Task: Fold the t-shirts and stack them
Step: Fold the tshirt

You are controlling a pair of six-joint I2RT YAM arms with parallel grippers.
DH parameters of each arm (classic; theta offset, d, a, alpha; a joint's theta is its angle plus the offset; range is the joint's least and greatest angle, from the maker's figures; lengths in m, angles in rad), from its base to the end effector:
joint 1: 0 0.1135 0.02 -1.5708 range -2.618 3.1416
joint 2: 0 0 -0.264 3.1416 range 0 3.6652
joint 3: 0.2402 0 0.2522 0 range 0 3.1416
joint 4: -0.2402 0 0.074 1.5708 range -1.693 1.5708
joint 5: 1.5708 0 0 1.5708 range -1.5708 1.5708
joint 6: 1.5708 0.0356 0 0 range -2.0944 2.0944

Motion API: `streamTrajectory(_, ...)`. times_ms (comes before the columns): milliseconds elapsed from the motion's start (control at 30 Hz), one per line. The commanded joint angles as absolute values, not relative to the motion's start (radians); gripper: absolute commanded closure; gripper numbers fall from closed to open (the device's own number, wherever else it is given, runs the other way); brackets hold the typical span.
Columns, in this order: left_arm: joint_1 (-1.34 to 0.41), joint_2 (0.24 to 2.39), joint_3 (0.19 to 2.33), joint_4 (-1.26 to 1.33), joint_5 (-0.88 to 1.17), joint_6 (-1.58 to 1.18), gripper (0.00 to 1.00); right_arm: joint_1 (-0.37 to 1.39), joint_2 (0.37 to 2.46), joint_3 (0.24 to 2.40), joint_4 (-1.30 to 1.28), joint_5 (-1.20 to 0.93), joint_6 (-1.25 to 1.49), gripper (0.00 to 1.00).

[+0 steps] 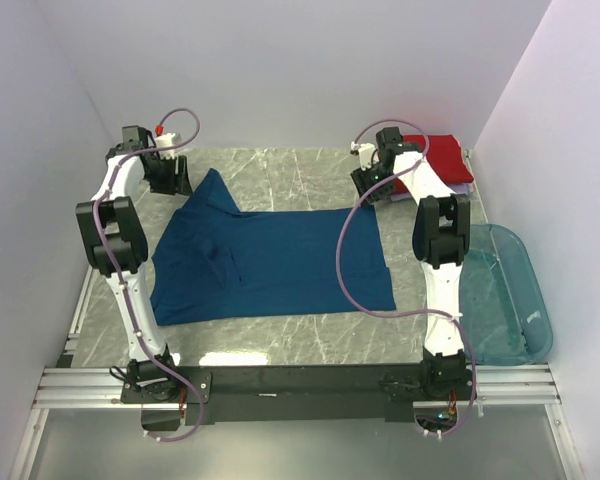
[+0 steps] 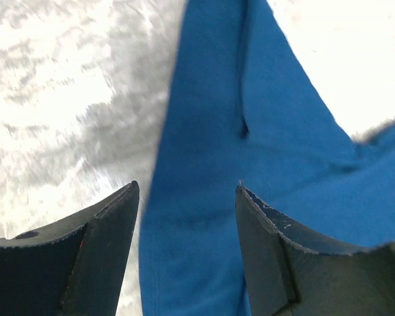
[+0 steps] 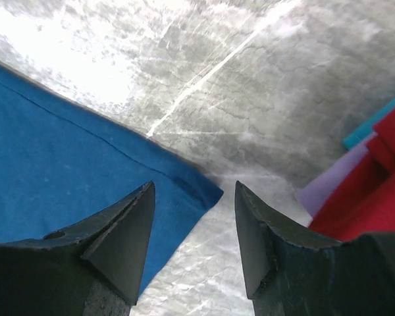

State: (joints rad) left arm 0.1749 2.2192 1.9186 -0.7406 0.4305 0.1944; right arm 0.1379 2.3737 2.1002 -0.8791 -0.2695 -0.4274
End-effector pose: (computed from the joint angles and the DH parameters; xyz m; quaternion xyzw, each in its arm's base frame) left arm 0.4801 0.0697 0.2169 0.0651 0.9423 -0.1557 0.2892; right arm 0.4999 0.0789 0.1895 -0.2971 0.9231 0.1004 0.2225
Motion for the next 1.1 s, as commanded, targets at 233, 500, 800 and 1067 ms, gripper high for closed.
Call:
streamTrajectory(233,0.121,2.370,2.082,-0.706,0.336,0.159,0.35,0.153,2.424,2.152,-0.931,-0.285,-0.505,0.55)
streamTrajectory(500,0.077,2.431,2.117,-0.670,0.250,0.189,0.41,0.158,2.444,2.157,-0.956,-0.279,-0.529,0.67)
streamTrajectory(800,0.066,2.507,2.192,-0.689,0.213,0.192,0.54,0.161,2.467,2.203,-0.977,-0.284,-0.538,0.75)
streamTrajectory(1067,0.061,2.485,2.175,-0.703,0.334,0.213,0.68,0.166,2.462,2.204,-0.985,-0.288,-0.551,0.91)
